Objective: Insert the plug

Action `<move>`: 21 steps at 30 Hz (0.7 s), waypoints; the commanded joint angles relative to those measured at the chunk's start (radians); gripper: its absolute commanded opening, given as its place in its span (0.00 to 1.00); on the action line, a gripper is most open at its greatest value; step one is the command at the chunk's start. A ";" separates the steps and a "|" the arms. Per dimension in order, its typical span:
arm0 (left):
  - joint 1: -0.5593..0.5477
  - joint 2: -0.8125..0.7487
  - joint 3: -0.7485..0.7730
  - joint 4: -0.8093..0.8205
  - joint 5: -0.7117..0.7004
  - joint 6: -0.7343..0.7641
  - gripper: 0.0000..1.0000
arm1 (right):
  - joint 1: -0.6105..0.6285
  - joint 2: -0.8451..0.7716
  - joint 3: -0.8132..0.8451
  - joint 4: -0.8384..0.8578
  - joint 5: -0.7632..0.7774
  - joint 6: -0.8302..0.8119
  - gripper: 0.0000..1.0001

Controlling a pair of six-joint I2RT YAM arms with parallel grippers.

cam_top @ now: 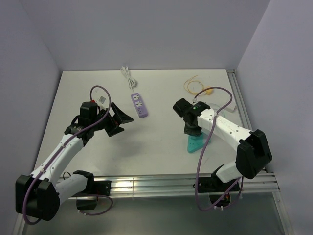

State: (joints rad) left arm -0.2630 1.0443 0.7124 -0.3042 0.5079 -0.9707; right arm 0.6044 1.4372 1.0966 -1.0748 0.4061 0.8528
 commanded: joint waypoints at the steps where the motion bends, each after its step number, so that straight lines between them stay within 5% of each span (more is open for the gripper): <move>1: -0.001 -0.001 0.033 0.024 0.012 0.023 0.99 | -0.017 0.025 -0.009 0.035 0.037 -0.024 0.00; 21: -0.001 0.005 0.018 0.046 0.030 0.015 0.99 | -0.034 0.071 -0.040 0.053 0.046 -0.061 0.00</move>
State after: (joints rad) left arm -0.2630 1.0519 0.7128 -0.2962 0.5194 -0.9695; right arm 0.5812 1.5120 1.0706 -1.0309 0.4133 0.8001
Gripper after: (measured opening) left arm 0.994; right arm 0.388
